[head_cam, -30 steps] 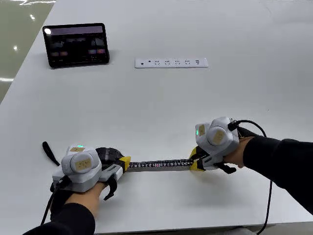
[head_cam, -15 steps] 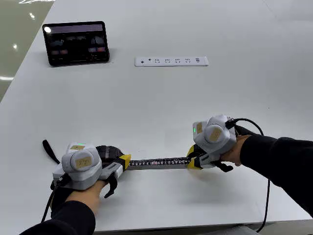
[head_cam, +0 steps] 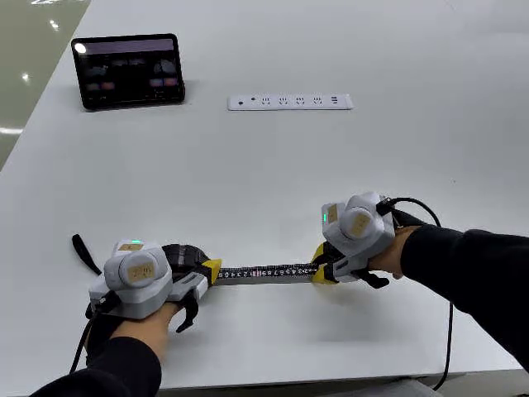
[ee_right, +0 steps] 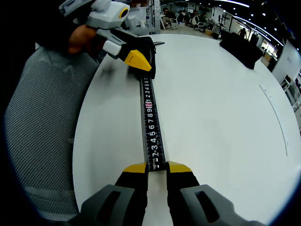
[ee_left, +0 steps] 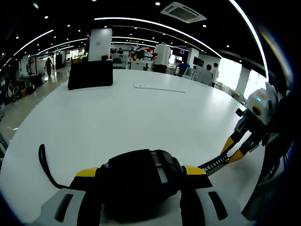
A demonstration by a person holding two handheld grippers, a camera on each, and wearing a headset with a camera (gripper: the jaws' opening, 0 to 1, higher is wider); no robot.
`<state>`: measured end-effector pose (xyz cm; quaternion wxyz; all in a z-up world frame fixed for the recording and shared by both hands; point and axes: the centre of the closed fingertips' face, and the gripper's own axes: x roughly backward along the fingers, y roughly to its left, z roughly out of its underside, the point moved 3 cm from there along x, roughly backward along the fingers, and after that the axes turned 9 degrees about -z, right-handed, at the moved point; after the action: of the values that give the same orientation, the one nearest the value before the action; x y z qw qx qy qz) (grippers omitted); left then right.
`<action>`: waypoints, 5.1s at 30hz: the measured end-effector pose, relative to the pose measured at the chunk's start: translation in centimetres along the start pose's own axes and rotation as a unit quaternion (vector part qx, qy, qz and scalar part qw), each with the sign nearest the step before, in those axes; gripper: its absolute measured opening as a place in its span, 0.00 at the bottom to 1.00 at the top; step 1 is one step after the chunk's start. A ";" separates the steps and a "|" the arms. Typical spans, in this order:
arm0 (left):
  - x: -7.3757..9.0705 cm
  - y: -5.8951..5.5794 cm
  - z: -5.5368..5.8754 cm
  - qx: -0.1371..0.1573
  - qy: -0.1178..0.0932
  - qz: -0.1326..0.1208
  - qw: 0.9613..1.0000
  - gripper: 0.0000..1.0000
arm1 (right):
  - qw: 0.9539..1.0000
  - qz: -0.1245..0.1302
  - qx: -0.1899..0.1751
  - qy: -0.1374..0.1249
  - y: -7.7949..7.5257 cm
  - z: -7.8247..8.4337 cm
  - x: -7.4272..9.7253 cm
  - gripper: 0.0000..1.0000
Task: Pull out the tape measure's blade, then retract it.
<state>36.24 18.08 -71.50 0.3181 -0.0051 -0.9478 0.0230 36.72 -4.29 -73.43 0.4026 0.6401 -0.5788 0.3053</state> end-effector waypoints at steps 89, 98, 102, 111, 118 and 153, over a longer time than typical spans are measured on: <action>-0.1 0.3 0.0 0.027 0.011 0.023 0.999 0.63 | 0.999 -0.011 0.002 -0.038 -0.1 -4.4 -2.6 0.10; 0.0 0.3 0.0 0.028 0.012 0.023 0.999 0.63 | 0.999 -0.016 0.000 -0.049 -0.2 -4.8 -2.7 0.10; 0.0 0.4 0.0 0.029 0.012 0.023 0.999 0.63 | 0.999 -0.015 0.001 -0.051 -0.1 -5.1 -3.0 0.10; 0.1 0.4 0.0 0.030 0.012 0.023 0.999 0.63 | 0.998 -0.012 -0.004 -0.059 -0.3 -6.1 -3.7 0.10; 0.1 0.4 0.1 0.030 0.013 0.024 0.999 0.63 | 0.998 -0.010 -0.005 -0.064 -0.2 -6.6 -4.0 0.10; 0.0 0.3 0.0 0.033 0.012 0.025 0.999 0.63 | 0.996 -0.012 -0.017 -0.088 0.0 -8.8 -5.3 0.10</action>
<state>36.24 18.37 -71.46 0.3288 -0.0185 -0.9422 0.0619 36.61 6.02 -73.64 0.3643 0.6645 -0.6094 0.2332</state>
